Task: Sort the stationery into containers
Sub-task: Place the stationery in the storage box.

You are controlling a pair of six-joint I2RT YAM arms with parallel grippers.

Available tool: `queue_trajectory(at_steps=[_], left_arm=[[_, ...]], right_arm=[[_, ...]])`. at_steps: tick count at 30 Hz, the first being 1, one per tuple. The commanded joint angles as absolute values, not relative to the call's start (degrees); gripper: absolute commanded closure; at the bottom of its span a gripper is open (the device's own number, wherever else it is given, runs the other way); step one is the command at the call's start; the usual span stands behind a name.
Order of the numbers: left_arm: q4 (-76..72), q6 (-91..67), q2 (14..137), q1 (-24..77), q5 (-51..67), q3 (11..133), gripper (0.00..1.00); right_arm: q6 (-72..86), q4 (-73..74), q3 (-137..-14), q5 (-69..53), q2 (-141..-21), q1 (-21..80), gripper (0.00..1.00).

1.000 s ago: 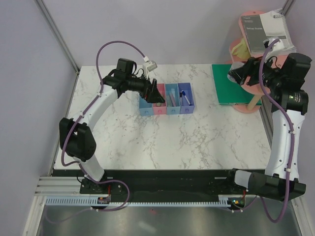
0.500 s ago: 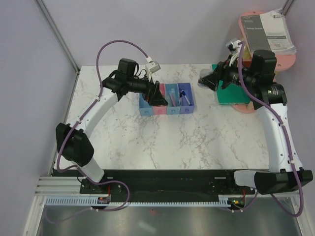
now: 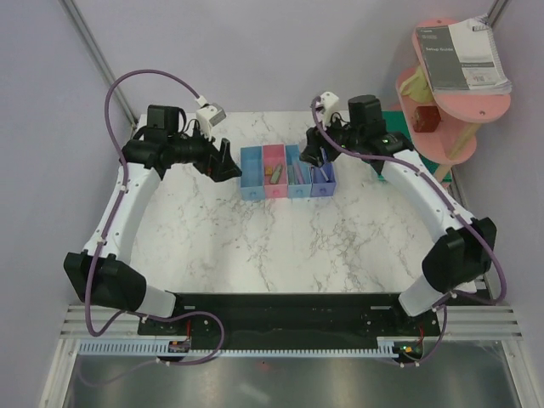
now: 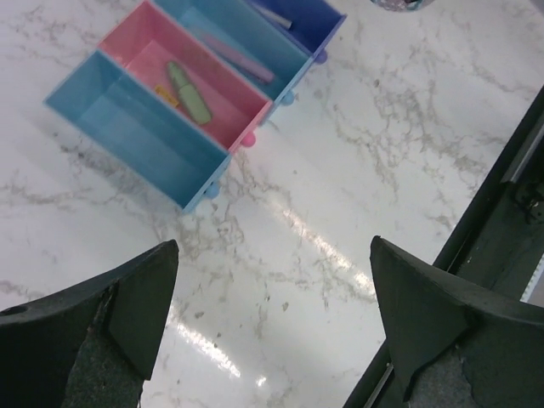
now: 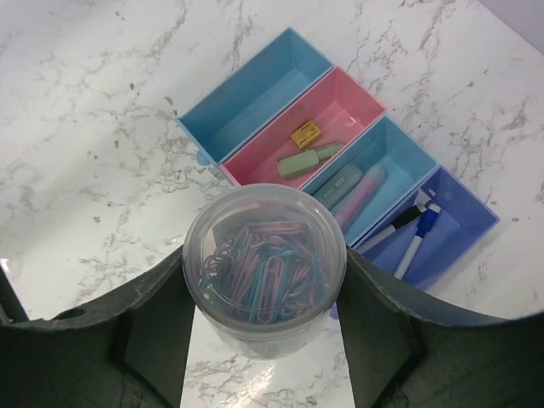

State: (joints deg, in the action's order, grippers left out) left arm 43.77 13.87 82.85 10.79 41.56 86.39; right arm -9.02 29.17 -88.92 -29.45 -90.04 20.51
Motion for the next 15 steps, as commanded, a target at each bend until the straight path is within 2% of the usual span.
queue_trajectory(at_steps=[1, 9, 15], left_arm=[[55.8, 24.2, 81.1, 7.7, 38.3, 87.4, 0.0], [60.8, 26.8, 78.9, 6.6, 33.5, 85.8, 0.0], [63.5, 26.4, 77.9, 6.5, 29.4, 88.1, 0.0]], right_arm=[[-14.7, 21.5, -90.1, -23.8, -95.9, 26.6, 1.0], [-14.5, 15.1, -100.4, -21.4, -111.6, 34.2, 1.0], [-13.4, 7.7, -109.2, -16.1, -122.0, 35.5, 1.0]])
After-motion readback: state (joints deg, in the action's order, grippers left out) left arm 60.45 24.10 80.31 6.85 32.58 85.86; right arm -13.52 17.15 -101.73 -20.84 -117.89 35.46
